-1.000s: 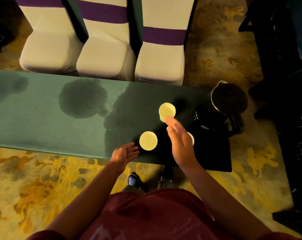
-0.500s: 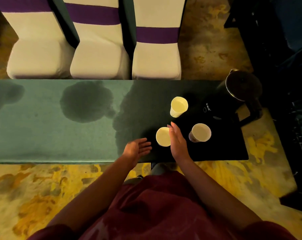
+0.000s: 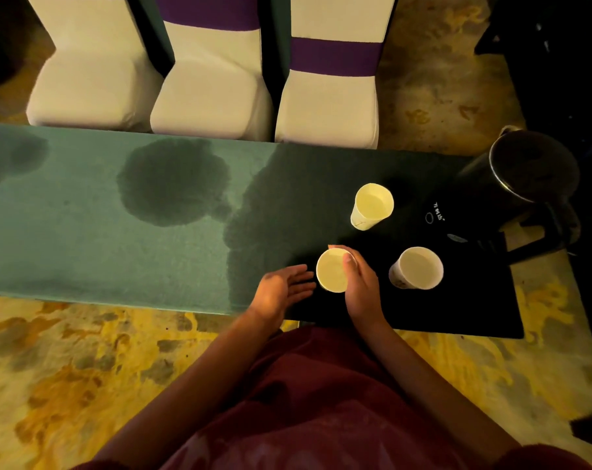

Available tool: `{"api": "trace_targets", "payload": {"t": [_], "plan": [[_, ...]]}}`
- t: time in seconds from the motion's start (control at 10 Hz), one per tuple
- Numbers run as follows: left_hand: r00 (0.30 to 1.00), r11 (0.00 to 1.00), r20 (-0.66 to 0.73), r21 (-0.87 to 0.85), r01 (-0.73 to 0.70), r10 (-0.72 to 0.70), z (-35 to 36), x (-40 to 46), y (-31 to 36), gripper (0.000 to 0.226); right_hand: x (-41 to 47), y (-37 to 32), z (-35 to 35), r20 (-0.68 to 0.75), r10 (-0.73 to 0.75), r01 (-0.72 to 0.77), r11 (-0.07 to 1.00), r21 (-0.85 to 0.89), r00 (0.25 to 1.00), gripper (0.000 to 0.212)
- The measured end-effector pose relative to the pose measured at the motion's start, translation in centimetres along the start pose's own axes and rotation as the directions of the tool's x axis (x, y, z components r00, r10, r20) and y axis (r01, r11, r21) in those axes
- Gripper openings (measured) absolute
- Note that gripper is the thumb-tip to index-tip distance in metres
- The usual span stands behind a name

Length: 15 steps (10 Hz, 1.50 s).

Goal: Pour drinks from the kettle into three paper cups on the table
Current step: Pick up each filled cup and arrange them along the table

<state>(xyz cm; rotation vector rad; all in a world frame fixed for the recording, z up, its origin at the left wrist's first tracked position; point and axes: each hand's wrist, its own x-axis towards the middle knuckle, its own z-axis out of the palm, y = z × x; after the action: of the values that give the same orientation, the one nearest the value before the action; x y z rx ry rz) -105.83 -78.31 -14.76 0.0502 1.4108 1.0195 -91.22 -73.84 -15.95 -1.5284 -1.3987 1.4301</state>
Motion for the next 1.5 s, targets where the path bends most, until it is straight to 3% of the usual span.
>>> {"api": "trace_targets", "payload": {"t": [0.3,0.5,0.8,0.9,1.1,1.2,1.3,1.4,1.5], "plan": [[0.999,0.990,0.007,0.137,-0.046,0.046,0.6,0.2,0.0,0.037,1.0,-0.1,-0.2,-0.061,0.019,-0.020,1.000,-0.005,0.998,0.024],[0.998,0.994,0.005,0.093,0.064,-0.064,1.4,-1.4,0.5,0.041,0.2,-2.1,-1.0,-0.039,-0.039,0.038,0.999,-0.013,0.999,0.031],[0.976,0.951,0.158,-0.250,0.184,-0.147,6.0,-5.9,3.7,0.035,-2.7,-10.4,-3.3,-0.057,-0.053,0.055,0.998,0.035,0.997,0.034],[0.978,0.942,0.176,-0.296,0.160,-0.111,7.3,-7.2,5.2,0.024,-3.3,-12.9,-4.0,-0.037,-0.072,0.074,0.995,0.064,0.997,0.028],[0.963,0.950,0.267,-0.292,0.114,-0.033,9.0,-9.7,8.1,0.025,-4.3,-16.4,-4.9,0.028,-0.121,0.116,0.985,0.127,0.992,0.026],[0.962,0.900,0.272,-0.410,0.148,-0.034,9.0,-9.1,7.8,0.027,-4.2,-17.8,-4.9,0.058,-0.149,0.134,0.969,0.205,0.987,0.029],[0.953,0.863,0.301,-0.476,0.170,-0.021,9.0,-9.9,8.4,0.014,-4.3,-19.3,-4.6,0.087,-0.168,0.142,0.957,0.253,0.982,0.033],[0.938,0.806,0.341,-0.538,0.248,-0.061,8.5,-11.0,9.6,0.027,-5.0,-20.2,-3.6,0.095,-0.177,0.143,0.947,0.288,0.980,0.034],[0.952,0.815,0.306,-0.556,0.166,0.015,6.6,-10.7,9.4,0.016,-5.8,-20.6,-2.0,0.087,-0.180,0.148,0.945,0.290,0.980,0.034]]}}
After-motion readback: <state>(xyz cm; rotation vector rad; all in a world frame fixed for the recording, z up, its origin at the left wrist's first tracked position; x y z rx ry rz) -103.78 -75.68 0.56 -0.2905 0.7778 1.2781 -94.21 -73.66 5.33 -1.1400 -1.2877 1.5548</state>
